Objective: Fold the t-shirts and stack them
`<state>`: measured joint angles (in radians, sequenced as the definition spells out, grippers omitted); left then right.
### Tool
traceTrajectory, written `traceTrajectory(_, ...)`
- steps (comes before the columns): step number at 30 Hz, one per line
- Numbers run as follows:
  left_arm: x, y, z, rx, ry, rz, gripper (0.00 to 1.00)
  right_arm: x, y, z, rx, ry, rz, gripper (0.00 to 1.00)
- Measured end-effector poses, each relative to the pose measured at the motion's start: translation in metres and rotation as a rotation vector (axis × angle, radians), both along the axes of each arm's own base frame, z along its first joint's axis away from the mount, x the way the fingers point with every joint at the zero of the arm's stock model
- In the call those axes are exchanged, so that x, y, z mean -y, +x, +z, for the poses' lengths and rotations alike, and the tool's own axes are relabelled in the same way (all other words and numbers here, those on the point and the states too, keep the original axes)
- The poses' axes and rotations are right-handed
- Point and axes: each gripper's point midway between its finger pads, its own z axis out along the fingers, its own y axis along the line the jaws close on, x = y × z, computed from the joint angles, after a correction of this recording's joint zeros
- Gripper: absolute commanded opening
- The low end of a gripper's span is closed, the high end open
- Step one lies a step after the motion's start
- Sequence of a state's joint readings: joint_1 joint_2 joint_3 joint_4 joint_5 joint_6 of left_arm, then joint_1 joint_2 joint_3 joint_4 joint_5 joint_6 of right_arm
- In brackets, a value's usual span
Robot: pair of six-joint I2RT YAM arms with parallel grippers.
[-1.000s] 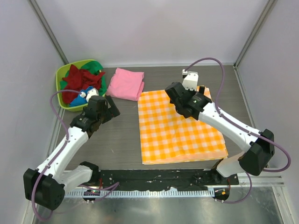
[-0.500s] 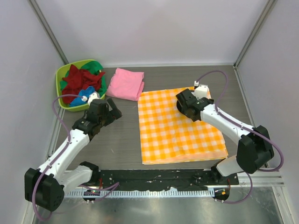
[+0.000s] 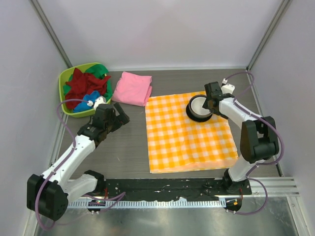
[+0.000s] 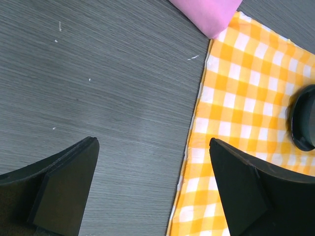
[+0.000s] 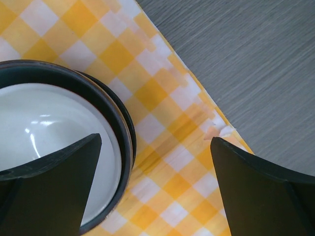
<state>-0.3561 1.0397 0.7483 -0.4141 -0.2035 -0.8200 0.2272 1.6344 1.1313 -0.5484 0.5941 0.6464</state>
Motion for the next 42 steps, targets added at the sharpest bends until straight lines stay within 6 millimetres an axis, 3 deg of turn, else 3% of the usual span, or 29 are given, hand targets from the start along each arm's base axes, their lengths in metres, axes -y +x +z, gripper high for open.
traceTrajectory(4, 0.001, 0.0, 0.001, 0.002, -0.007, 0.0, 1.0, -0.006, 0.013, -0.018, -0.033, 0.034, 0.024, 1.0)
traceTrajectory(9, 0.002, 0.001, -0.001, -0.001, -0.007, 0.0, 1.0, -0.018, 0.026, -0.025, -0.03, 0.079, 0.059, 0.99)
traceTrajectory(16, 0.004, 0.002, -0.005, -0.015, -0.007, -0.002, 1.0, -0.023, 0.031, -0.047, -0.066, 0.092, 0.065, 0.99)
traceTrajectory(28, 0.004, 0.002, -0.006, -0.016, -0.007, -0.001, 1.0, -0.016, 0.074, -0.047, -0.023, 0.025, -0.001, 0.99)
traceTrajectory(42, 0.003, 0.002, -0.007, -0.018, -0.005, -0.001, 1.0, 0.001, 0.078, -0.047, -0.01, 0.008, -0.082, 0.99)
